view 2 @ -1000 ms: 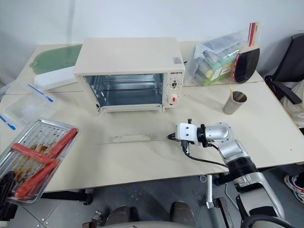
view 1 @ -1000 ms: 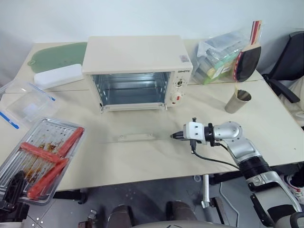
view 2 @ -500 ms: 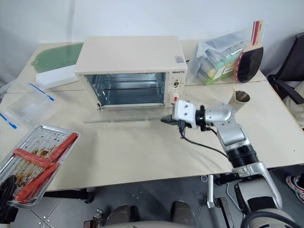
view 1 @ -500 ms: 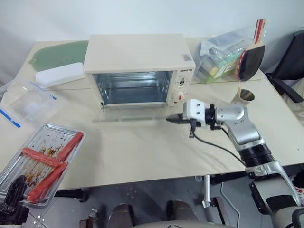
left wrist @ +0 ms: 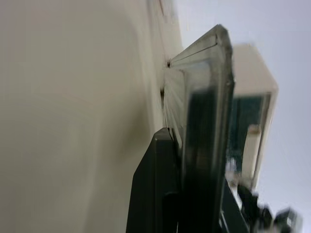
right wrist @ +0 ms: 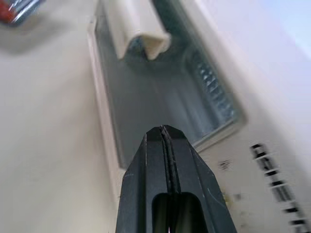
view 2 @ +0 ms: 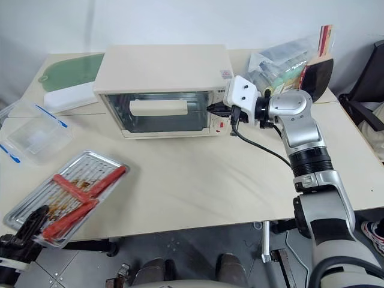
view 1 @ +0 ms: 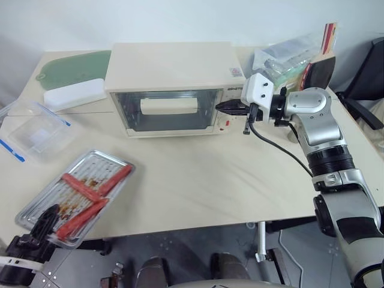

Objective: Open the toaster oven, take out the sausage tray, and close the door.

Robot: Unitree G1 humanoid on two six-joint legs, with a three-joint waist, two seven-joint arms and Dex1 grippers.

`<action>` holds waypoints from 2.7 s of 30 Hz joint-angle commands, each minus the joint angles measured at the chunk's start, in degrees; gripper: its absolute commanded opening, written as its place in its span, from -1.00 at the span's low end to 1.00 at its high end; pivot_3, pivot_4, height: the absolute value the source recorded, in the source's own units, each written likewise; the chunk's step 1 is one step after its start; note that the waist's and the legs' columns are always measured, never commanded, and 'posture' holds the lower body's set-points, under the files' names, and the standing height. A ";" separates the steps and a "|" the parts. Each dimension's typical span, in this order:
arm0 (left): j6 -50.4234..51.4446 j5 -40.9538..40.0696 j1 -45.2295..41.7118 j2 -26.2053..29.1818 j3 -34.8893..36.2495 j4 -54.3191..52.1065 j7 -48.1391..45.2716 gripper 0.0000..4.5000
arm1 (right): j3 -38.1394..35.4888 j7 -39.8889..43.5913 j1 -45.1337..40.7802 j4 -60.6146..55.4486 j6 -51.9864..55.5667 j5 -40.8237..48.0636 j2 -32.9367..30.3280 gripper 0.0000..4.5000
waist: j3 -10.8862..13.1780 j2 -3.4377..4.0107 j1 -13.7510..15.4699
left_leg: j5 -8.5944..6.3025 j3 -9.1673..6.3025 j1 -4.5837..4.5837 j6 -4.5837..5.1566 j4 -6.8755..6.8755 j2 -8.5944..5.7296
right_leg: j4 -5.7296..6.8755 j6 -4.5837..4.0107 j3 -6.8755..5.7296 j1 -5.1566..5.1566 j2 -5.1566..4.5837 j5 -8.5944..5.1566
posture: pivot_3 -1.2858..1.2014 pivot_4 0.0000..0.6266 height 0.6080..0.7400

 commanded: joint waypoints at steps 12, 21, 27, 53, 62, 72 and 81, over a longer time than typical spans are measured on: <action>11.57 -0.86 -18.99 16.28 -19.80 12.04 -0.81 -1.00 | -0.95 -0.38 21.83 -38.76 24.07 8.50 -3.22 -1.00 | 0.09 0.15 0.42 | -0.01 -0.06 -0.05 -0.05 -0.06 0.01 | 0.01 0.00 0.00 -0.05 0.02 0.00 | 0.03 -0.52 1.00; 17.71 -0.55 -37.24 22.81 -35.56 24.51 -1.44 -1.00 | -2.98 -2.47 27.98 -43.39 27.84 9.06 -7.30 -1.00 | 0.11 0.17 0.22 | 0.01 0.06 -0.03 -0.07 -0.12 -0.02 | 0.00 0.02 0.01 -0.09 0.04 0.01 | 0.03 -0.52 1.00; 23.60 12.36 -53.33 21.82 -44.41 37.27 -8.99 -1.00 | -6.21 -5.09 29.08 -44.04 28.99 9.04 -9.87 -1.00 | 0.13 0.19 1.52 | 0.10 0.08 -0.04 -0.14 -0.06 -0.05 | 0.00 0.09 -0.01 -0.07 0.07 0.04 | 0.03 -0.52 1.00; 24.27 58.63 -68.52 21.56 -51.17 46.13 -39.96 0.98 | -9.59 -9.02 33.73 -47.62 29.23 8.99 -14.81 -1.00 | 0.13 0.22 3.08 | 0.13 0.13 0.02 -0.12 0.07 -0.05 | 0.06 0.19 0.00 -0.01 0.07 0.09 | 0.03 -0.52 1.00; 23.67 61.45 -59.68 34.26 -48.21 31.48 -43.39 0.98 | -9.09 -8.16 33.86 -45.73 26.76 8.54 -15.58 -1.00 | 0.14 0.23 0.30 | 0.14 0.29 0.01 -0.16 -0.21 0.01 | 0.05 0.19 0.01 -0.23 0.08 0.09 | 0.03 -0.52 1.00; -22.49 69.01 -45.34 32.65 -36.22 18.99 -65.84 1.00 | -6.03 2.51 31.61 -39.21 18.92 11.48 -14.67 0.00 | 0.27 0.35 0.64 | 0.09 0.42 -0.10 -0.12 -0.12 0.06 | 0.02 0.18 0.03 -0.34 0.07 0.09 | 0.03 -0.52 1.00; -52.49 86.35 -36.55 38.69 -38.99 30.60 -80.54 1.00 | -5.83 8.03 30.95 -28.61 9.50 8.19 -17.06 0.98 | 0.33 0.44 0.35 | 0.03 0.67 -0.16 -0.06 -0.15 0.11 | 0.03 0.18 0.05 -0.59 0.07 0.09 | 0.03 -0.52 1.00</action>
